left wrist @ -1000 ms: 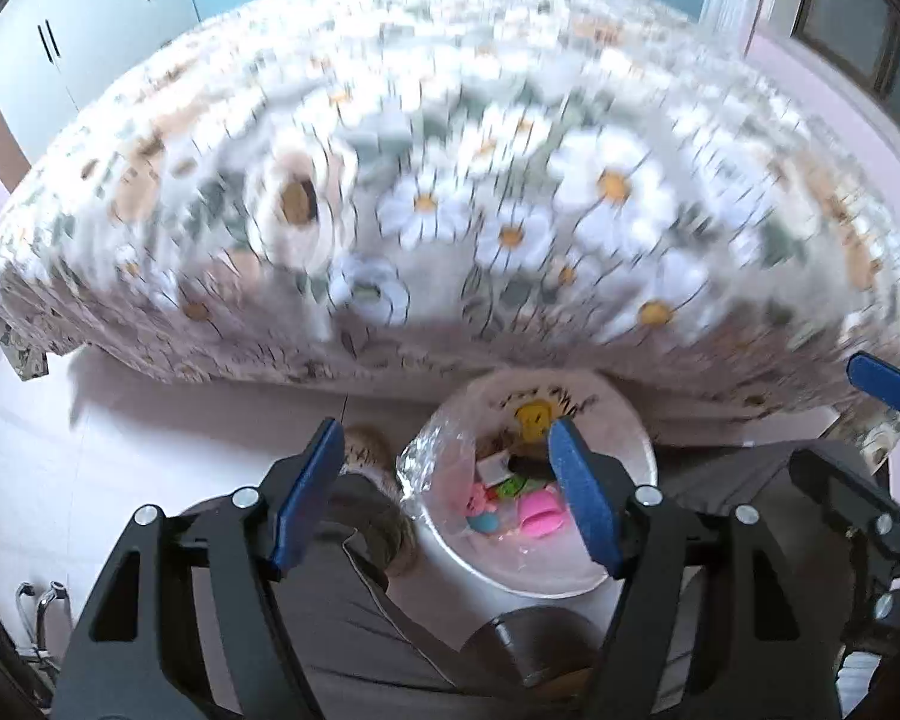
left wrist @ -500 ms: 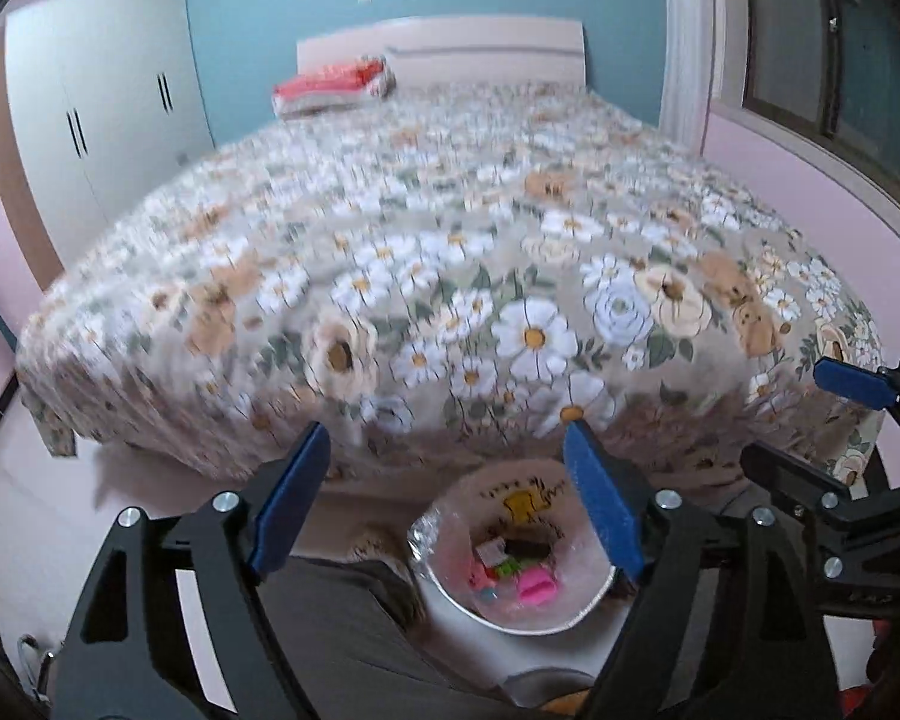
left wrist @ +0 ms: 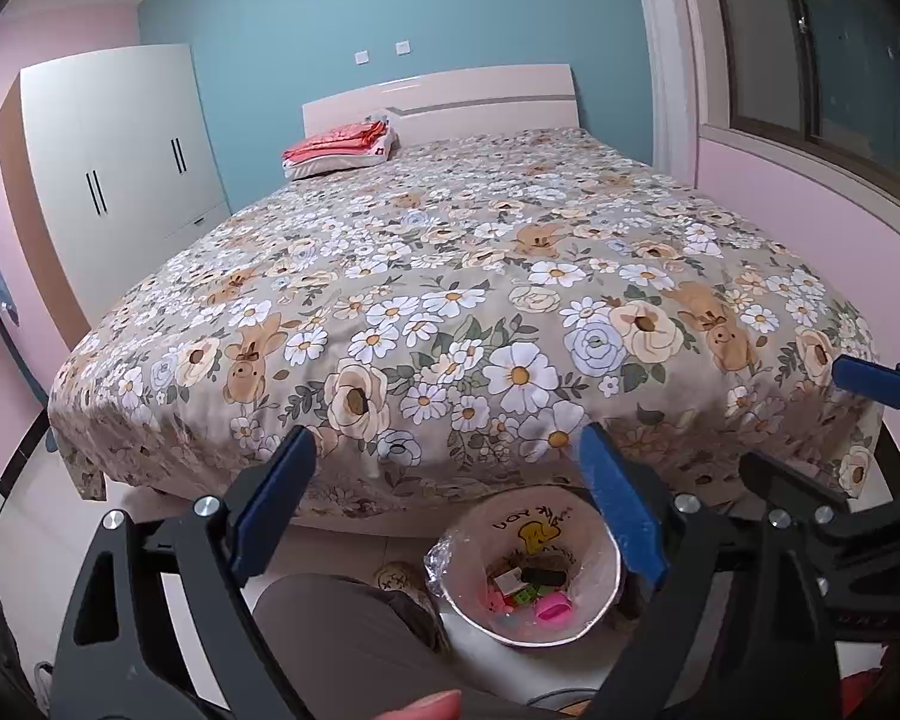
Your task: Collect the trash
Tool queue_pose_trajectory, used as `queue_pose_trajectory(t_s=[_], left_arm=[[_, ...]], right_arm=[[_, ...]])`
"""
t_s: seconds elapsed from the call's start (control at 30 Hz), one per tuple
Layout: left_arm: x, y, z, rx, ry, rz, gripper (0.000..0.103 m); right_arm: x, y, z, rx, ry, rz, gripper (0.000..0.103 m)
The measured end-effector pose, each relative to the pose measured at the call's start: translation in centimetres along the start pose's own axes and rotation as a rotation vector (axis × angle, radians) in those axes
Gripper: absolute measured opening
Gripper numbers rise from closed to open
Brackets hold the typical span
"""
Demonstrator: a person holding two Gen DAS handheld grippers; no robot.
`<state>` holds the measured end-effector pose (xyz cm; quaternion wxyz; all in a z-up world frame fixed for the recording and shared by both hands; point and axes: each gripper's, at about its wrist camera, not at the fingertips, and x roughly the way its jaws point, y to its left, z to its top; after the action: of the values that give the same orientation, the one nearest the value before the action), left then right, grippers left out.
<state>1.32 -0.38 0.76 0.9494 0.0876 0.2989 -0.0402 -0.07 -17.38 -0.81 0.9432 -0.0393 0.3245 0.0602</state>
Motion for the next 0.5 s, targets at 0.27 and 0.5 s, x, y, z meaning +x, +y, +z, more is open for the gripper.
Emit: queue_pose_trajectory(t_s=[0.27, 0.5], left_arm=[[0.1, -0.5, -1.1, -0.013, 0.058, -0.032, 0.088], [0.7, -0.8, -1.9, -0.031, 0.117, -0.049, 0.088]], right_arm=[[-0.2, -0.2, -1.7, 0.111, 0.028, -0.020, 0.097], [-0.7, -0.5, -2.1, 0.141, 0.042, -0.012, 0.097]])
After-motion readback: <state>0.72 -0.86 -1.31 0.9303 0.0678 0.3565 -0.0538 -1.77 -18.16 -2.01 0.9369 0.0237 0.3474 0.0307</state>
